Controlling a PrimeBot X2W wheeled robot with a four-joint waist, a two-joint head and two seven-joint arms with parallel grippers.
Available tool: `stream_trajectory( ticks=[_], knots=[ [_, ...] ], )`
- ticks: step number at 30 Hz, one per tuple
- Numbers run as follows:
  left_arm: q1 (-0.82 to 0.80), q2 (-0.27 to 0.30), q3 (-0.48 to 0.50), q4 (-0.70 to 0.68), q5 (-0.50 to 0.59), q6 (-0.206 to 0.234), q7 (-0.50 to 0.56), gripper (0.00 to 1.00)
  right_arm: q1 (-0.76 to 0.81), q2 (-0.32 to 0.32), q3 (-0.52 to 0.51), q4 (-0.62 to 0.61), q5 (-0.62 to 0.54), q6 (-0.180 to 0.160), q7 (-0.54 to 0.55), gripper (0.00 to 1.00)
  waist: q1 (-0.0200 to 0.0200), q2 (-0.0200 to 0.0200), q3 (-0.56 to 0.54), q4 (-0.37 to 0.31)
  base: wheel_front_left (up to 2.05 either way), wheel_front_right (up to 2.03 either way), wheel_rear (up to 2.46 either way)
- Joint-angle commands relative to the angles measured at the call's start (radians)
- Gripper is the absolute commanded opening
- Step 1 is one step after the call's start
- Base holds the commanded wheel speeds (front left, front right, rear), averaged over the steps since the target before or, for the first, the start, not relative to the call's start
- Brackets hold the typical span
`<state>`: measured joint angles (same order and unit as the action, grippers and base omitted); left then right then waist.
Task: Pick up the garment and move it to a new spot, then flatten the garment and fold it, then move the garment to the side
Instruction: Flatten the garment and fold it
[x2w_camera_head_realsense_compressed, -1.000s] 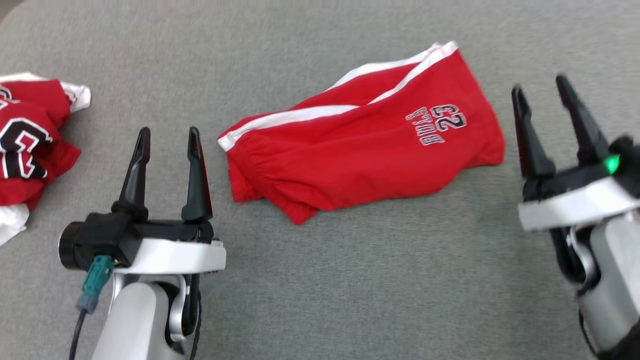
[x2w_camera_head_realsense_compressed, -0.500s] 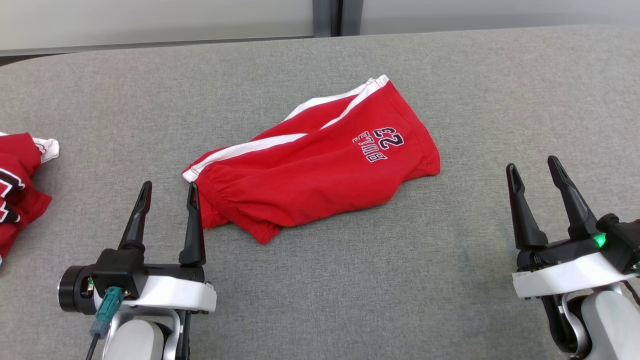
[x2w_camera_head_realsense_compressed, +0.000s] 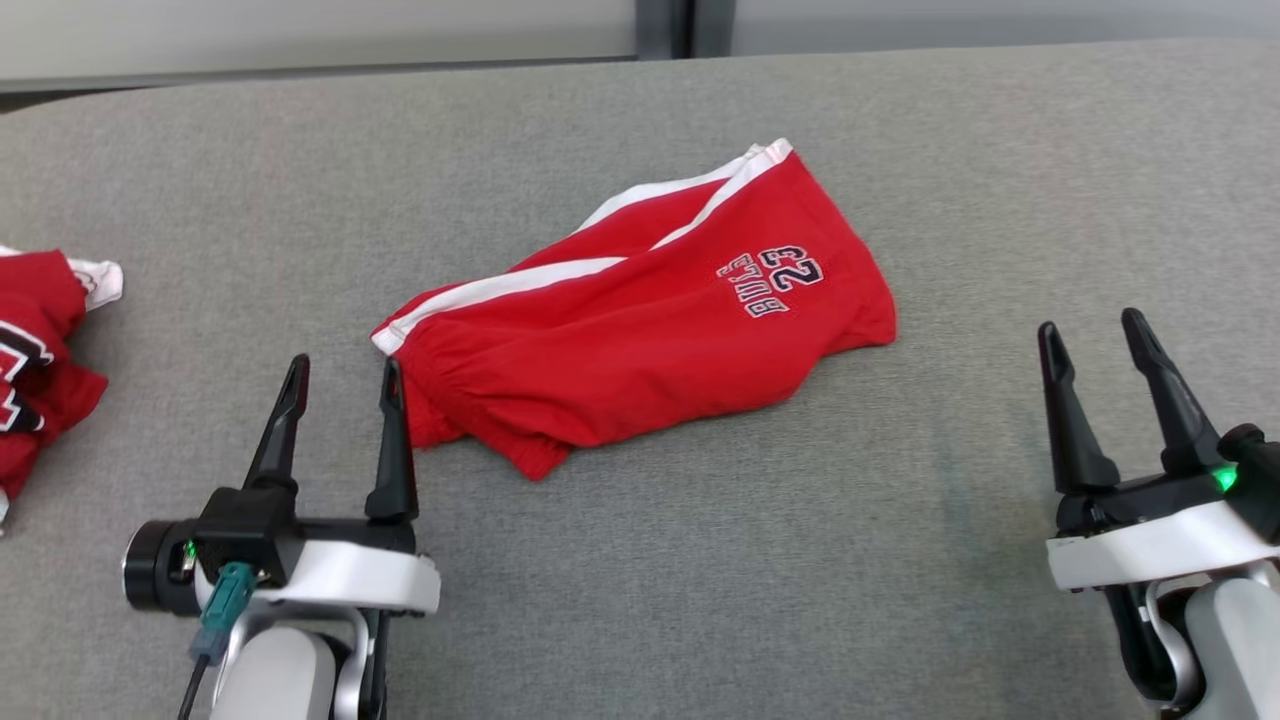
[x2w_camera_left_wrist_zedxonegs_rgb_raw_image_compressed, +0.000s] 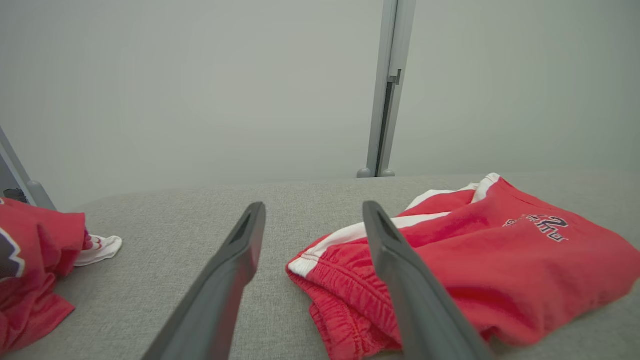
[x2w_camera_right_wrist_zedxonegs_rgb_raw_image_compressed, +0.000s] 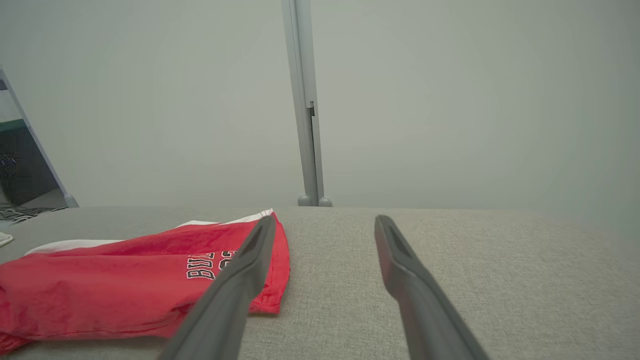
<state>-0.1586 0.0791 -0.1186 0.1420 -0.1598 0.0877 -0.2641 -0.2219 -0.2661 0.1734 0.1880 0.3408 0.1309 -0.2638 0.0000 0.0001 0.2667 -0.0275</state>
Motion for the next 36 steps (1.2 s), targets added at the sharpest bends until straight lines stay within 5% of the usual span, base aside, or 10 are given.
stream_trajectory(
  ticks=[1,9,14,24,25,26,27,36],
  knots=[
    [-0.027,0.0,-0.007,-0.004,0.004,-0.005,0.0,1.0,-0.007,-0.011,-0.008,0.007,0.003,0.0,0.0,1.0,0.0,-0.0001,0.024,0.024,0.0,0.0,0.0],
    [-0.092,-0.017,-0.074,-0.027,-0.007,-0.003,0.0,1.0,-0.112,-0.069,-0.004,0.094,0.021,0.0,0.054,1.0,0.0,-0.0001,0.125,0.131,0.0,0.0,0.0],
    [-0.144,-0.025,-0.123,-0.021,-0.027,0.004,0.0,1.0,-0.247,-0.115,0.101,0.201,0.063,-0.001,0.194,1.0,0.0,-0.0001,0.186,0.199,0.0,0.0,0.0],
    [-0.171,-0.026,-0.148,-0.013,-0.056,0.029,0.0,1.0,-0.317,-0.107,0.179,0.26,0.054,-0.001,0.416,1.0,0.0,-0.0001,0.189,0.201,0.0,0.0,0.0],
    [-0.173,-0.027,-0.149,-0.013,-0.057,0.03,0.0,1.0,-0.322,-0.103,0.176,0.26,0.05,0.0,0.436,0.6,0.0,-0.0001,0.189,0.198,0.0,0.0,0.0],
    [-0.176,-0.027,-0.15,-0.012,-0.058,0.031,0.0,1.0,-0.325,-0.097,0.17,0.263,0.05,0.0,0.453,0.36,0.0,-0.0001,0.189,0.196,0.0,0.0,0.0],
    [-0.179,-0.027,-0.151,-0.011,-0.058,0.031,0.0,1.0,-0.328,-0.089,0.168,0.261,0.055,0.0,0.465,0.02,0.0,-0.0001,0.189,0.194,0.0,0.0,0.0],
    [-0.154,-0.026,-0.133,-0.003,-0.043,0.033,0.0,1.0,-0.243,-0.032,0.082,0.22,0.08,-0.001,0.393,0.0,0.0,-0.0001,0.151,0.164,0.0,0.0,0.0]
  ],
)
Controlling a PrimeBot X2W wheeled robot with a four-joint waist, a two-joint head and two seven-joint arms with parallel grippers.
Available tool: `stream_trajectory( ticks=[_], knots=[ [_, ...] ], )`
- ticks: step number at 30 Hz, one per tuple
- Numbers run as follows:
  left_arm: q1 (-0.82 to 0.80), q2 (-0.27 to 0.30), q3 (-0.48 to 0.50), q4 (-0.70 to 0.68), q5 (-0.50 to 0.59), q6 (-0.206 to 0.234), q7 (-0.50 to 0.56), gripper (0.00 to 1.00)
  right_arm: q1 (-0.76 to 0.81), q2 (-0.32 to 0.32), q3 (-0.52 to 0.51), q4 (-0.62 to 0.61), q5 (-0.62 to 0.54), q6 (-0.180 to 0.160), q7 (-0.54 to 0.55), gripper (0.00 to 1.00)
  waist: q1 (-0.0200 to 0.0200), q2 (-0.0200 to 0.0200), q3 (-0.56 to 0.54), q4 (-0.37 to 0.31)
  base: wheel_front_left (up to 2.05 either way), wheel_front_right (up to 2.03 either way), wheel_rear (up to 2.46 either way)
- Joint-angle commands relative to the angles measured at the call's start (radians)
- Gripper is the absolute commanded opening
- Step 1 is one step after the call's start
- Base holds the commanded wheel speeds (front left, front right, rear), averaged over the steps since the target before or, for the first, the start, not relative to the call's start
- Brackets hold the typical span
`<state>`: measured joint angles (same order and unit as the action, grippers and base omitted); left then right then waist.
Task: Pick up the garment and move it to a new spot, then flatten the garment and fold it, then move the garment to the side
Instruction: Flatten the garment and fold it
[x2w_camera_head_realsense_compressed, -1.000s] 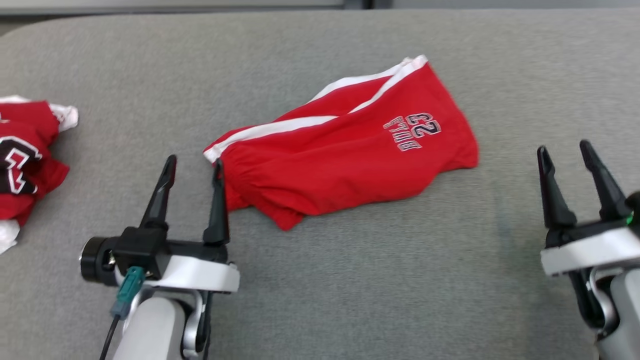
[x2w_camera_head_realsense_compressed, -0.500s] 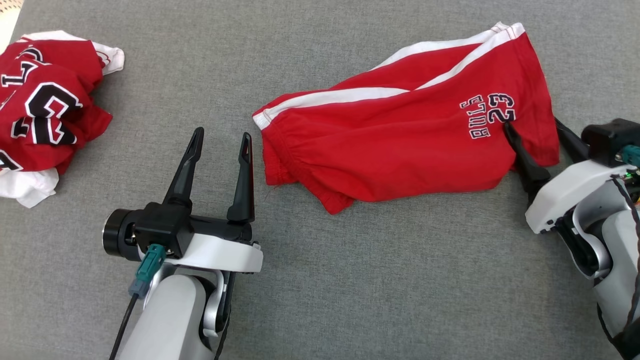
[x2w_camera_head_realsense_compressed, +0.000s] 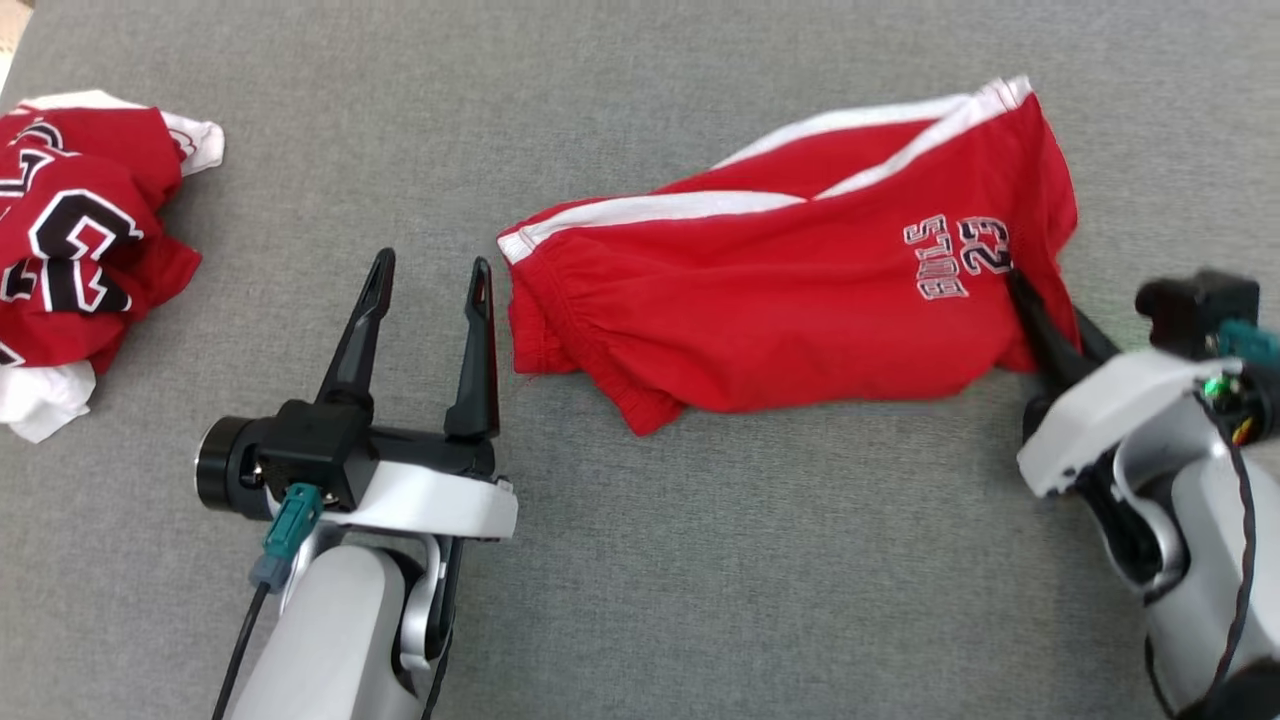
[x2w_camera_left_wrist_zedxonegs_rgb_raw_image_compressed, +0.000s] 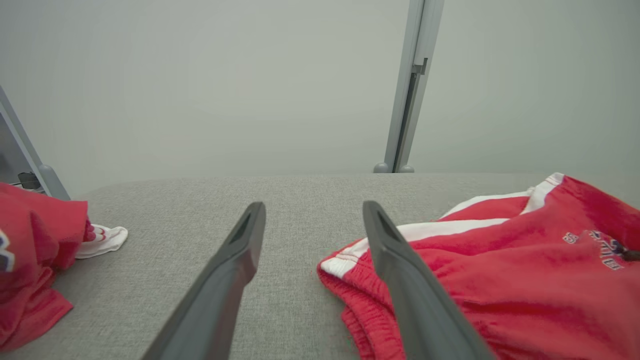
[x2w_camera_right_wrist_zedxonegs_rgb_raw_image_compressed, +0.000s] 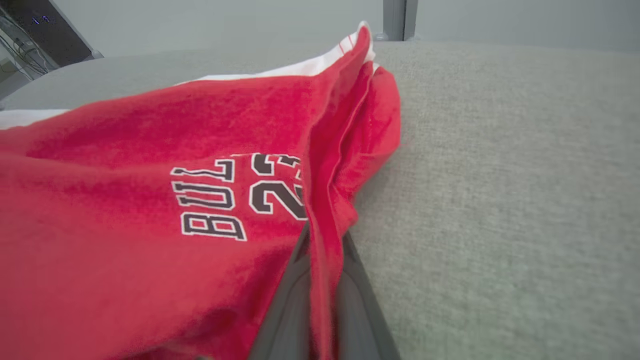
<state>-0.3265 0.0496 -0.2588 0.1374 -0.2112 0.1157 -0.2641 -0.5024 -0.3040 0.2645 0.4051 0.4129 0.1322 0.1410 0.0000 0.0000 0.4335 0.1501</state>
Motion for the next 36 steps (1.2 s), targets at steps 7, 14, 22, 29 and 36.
stream_trajectory(
  ticks=[7,14,22,29,36],
  knots=[
    [0.079,0.013,0.051,-0.008,0.024,-0.016,0.0,1.0,0.272,0.121,-0.127,-0.08,0.029,-0.003,-0.141,0.0,0.0,0.0,-0.085,-0.096,0.0,0.0,0.0],
    [0.124,0.026,0.075,-0.01,0.032,-0.027,0.0,1.0,0.384,0.164,-0.206,-0.129,0.027,-0.003,-0.176,0.0,0.0,0.0,-0.124,-0.146,0.0,0.0,0.0],
    [0.137,0.025,0.071,-0.003,0.036,-0.033,0.0,1.0,0.387,0.159,-0.228,-0.126,0.023,-0.003,-0.166,0.0,0.0,0.0,-0.141,-0.146,0.0,0.0,0.0],
    [0.135,0.02,0.058,0.004,0.035,-0.036,0.0,1.0,0.308,0.127,-0.201,-0.149,-0.005,-0.002,-0.146,0.0,0.0,0.0,-0.153,-0.12,0.0,0.0,0.0],
    [0.118,0.014,0.047,0.006,0.023,-0.033,0.0,1.0,0.146,0.151,0.07,-0.24,-0.007,-0.002,-0.106,0.0,0.0,0.0,-0.162,-0.079,0.0,0.0,0.0]
  ],
)
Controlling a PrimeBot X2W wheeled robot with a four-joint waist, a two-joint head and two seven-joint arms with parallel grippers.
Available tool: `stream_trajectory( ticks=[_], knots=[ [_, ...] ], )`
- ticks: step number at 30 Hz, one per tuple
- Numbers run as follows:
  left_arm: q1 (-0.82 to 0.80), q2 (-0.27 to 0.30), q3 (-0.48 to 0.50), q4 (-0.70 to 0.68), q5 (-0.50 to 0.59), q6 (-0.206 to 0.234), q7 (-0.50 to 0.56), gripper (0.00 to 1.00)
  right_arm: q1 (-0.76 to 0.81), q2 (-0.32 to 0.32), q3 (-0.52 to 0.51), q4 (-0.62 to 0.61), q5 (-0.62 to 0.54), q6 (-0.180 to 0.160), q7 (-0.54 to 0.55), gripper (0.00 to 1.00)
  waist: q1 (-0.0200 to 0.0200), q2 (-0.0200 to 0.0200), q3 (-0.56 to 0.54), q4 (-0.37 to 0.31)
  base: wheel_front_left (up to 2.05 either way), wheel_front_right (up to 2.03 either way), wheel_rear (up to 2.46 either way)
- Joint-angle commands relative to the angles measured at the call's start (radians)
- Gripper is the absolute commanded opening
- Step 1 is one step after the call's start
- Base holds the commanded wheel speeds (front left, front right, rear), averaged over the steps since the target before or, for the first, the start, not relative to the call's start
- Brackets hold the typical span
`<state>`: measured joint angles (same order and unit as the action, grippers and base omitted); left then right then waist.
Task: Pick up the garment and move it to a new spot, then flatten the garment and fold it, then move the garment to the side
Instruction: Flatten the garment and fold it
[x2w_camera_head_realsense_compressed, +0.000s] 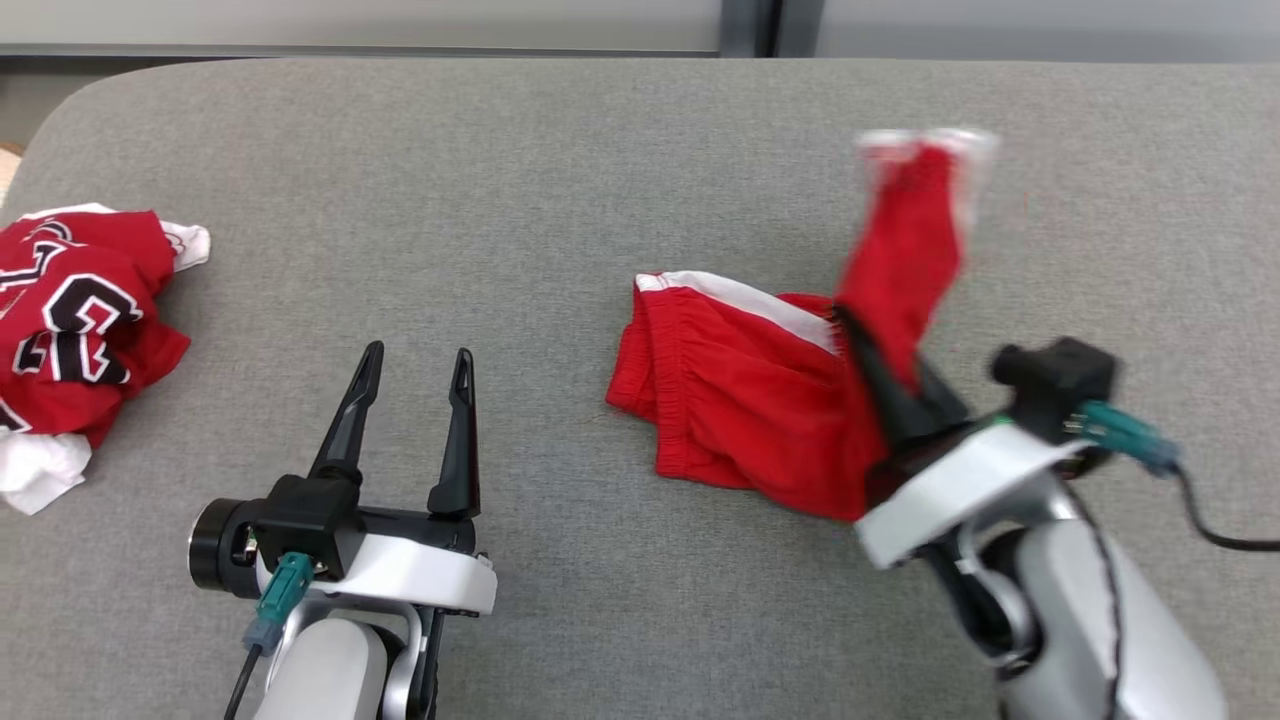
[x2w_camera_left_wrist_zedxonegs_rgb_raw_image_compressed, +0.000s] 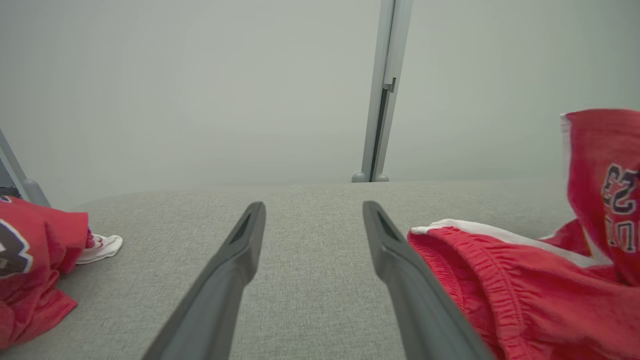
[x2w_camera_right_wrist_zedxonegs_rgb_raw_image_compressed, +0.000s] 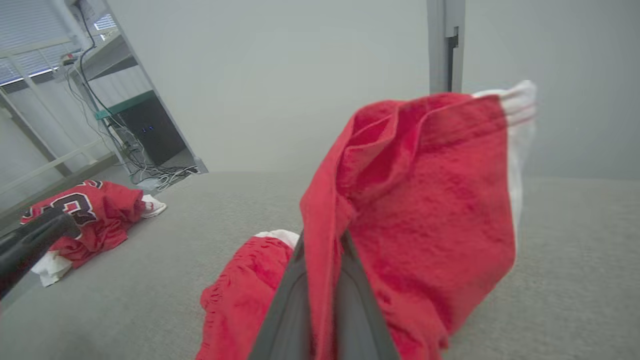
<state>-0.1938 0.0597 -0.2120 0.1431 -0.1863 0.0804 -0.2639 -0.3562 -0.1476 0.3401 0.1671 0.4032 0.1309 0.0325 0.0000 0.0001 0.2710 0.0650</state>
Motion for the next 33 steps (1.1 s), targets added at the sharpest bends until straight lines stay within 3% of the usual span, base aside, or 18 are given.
stream_trajectory(
  ticks=[1,6,11,13,14,20,26,33],
  knots=[
    [-0.017,0.003,-0.002,0.0,-0.005,0.002,0.0,1.0,-0.017,0.003,0.038,0.005,0.015,0.0,0.014,0.0,0.0,-0.0001,0.002,0.013,0.0,0.0,0.0],
    [-0.025,-0.001,-0.018,-0.001,-0.011,0.002,0.0,1.0,-0.055,0.01,0.219,0.097,0.043,0.0,0.042,0.0,0.0,-0.0001,0.015,0.048,0.0,0.0,0.0],
    [-0.035,-0.005,-0.028,-0.003,-0.021,0.009,0.0,1.0,-0.06,0.006,0.283,0.184,0.057,0.0,0.015,0.0,0.0,-0.0001,0.029,0.066,0.0,0.0,0.0],
    [-0.038,-0.005,-0.029,-0.004,-0.024,0.011,0.0,1.0,-0.068,0.003,0.298,0.197,0.054,0.0,-0.007,0.62,0.0,-0.0001,0.032,0.068,0.0,0.0,0.0],
    [-0.039,-0.006,-0.028,-0.005,-0.023,0.013,0.0,1.0,-0.07,0.0,0.307,0.199,0.05,0.0,-0.019,1.0,0.0,-0.0001,0.034,0.067,0.0,0.0,0.0],
    [-0.038,-0.006,-0.015,-0.003,-0.018,0.017,0.0,1.0,-0.08,-0.027,0.331,0.123,0.05,0.0,-0.155,1.0,0.0,-0.0001,0.031,0.05,0.0,0.0,0.0],
    [-0.022,-0.002,0.006,-0.002,-0.005,0.015,0.0,1.0,-0.041,-0.065,0.237,0.043,0.075,0.0,-0.242,1.0,0.0,-0.0001,0.015,0.02,0.0,0.0,0.0],
    [0.017,0.021,0.05,-0.015,0.014,0.018,0.0,1.0,0.085,-0.09,-0.099,-0.007,0.033,0.0,-0.27,1.0,0.0,-0.0001,-0.012,-0.038,0.0,0.0,0.0]
  ],
)
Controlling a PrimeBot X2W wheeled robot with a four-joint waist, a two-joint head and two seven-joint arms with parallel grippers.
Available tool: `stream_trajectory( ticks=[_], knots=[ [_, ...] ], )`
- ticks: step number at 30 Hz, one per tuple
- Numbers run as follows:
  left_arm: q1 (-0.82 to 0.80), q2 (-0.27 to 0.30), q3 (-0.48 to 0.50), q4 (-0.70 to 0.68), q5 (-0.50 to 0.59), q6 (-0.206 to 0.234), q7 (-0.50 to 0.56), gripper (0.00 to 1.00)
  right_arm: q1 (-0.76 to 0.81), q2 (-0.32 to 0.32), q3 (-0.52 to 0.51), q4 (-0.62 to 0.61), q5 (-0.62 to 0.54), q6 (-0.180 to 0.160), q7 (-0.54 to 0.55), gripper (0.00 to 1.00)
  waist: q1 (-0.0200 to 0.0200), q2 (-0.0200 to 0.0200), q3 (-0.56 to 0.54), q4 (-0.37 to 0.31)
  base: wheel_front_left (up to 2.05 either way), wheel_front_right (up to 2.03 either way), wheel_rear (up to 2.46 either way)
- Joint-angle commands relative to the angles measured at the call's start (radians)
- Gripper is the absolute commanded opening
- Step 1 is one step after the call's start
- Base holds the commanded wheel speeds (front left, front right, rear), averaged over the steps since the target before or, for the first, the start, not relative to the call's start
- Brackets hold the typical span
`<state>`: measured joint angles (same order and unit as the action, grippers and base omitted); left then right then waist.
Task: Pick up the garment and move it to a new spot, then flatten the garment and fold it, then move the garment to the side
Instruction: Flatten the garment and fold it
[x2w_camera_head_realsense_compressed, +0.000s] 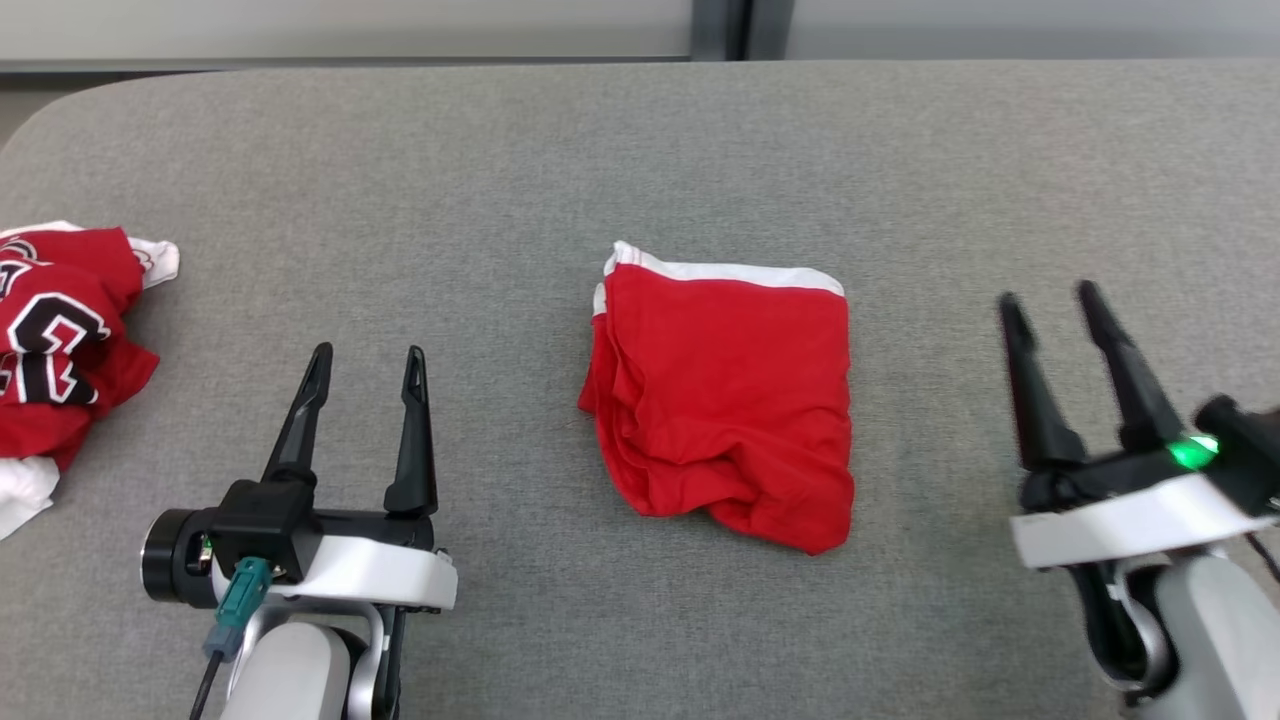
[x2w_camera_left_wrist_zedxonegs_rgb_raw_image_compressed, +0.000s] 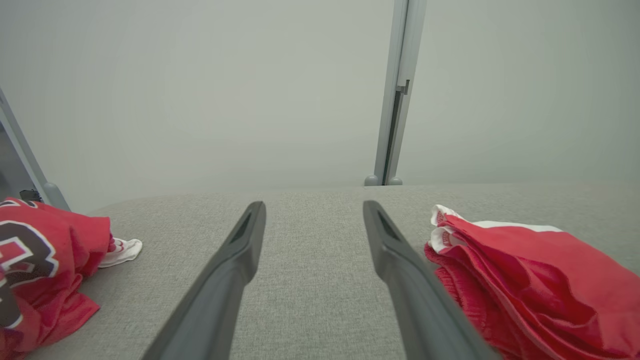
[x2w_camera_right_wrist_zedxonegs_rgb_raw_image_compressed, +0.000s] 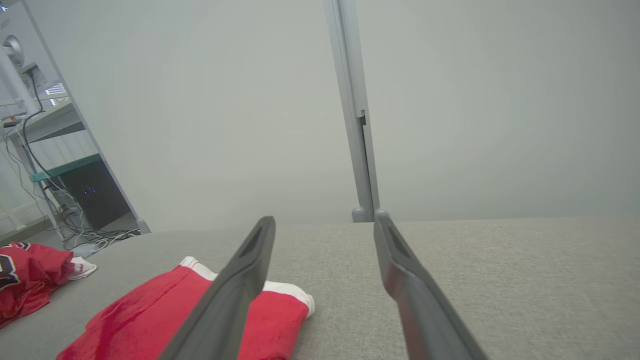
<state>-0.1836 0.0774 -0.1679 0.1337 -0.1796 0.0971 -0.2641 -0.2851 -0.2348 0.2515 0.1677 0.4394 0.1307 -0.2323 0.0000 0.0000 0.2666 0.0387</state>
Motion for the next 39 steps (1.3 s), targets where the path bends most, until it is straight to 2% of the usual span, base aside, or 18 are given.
stream_trajectory(
  ticks=[1,4,8,28,29,30,31,36,39],
  knots=[
    [0.013,0.007,0.01,-0.007,0.007,0.002,0.0,1.0,0.033,-0.004,-0.044,-0.009,-0.011,0.0,-0.001,1.0,0.0,0.0,-0.011,-0.018,0.0,0.0,0.0],
    [0.03,0.017,0.021,-0.008,0.012,0.004,0.0,1.0,0.087,-0.003,-0.126,-0.025,-0.037,0.0,0.011,1.0,0.0,0.0,-0.022,-0.035,0.0,0.0,0.0],
    [0.048,0.025,0.028,-0.011,0.014,0.005,0.0,1.0,0.131,0.011,-0.169,-0.058,-0.057,0.0,0.031,1.0,0.0,0.0,-0.037,-0.053,0.0,0.0,0.0],
    [0.059,0.033,0.006,-0.015,0.016,0.012,0.005,1.0,0.163,0.045,-0.195,-0.107,-0.093,0.0,0.072,1.0,0.0,0.0,-0.052,-0.063,0.0,0.0,0.0],
    [0.056,0.033,0.003,-0.017,0.016,0.011,0.004,1.0,0.162,0.043,-0.194,-0.103,-0.098,0.0,0.075,0.61,0.0,0.0,-0.05,-0.06,0.0,0.0,0.0],
    [0.05,0.033,0.0,-0.02,0.018,0.011,0.006,1.0,0.159,0.04,-0.189,-0.1,-0.103,0.0,0.077,0.11,0.0,0.0,-0.046,-0.056,0.0,0.0,0.0],
    [0.043,0.032,-0.003,-0.022,0.018,0.011,0.007,1.0,0.153,0.04,-0.181,-0.096,-0.102,0.0,0.081,0.0,0.0,0.0,-0.04,-0.05,0.0,0.0,0.0],
    [0.007,0.025,-0.02,-0.033,0.023,0.007,0.008,1.0,0.096,0.043,-0.088,-0.064,-0.102,0.0,0.089,0.0,0.0,0.0,-0.006,-0.018,0.0,0.0,0.0],
    [-0.018,0.019,-0.035,-0.034,0.022,0.007,0.006,1.0,0.025,0.055,0.028,-0.015,-0.094,0.0,0.084,0.0,0.0,0.0,0.021,0.014,0.0,0.0,0.0]
  ],
)
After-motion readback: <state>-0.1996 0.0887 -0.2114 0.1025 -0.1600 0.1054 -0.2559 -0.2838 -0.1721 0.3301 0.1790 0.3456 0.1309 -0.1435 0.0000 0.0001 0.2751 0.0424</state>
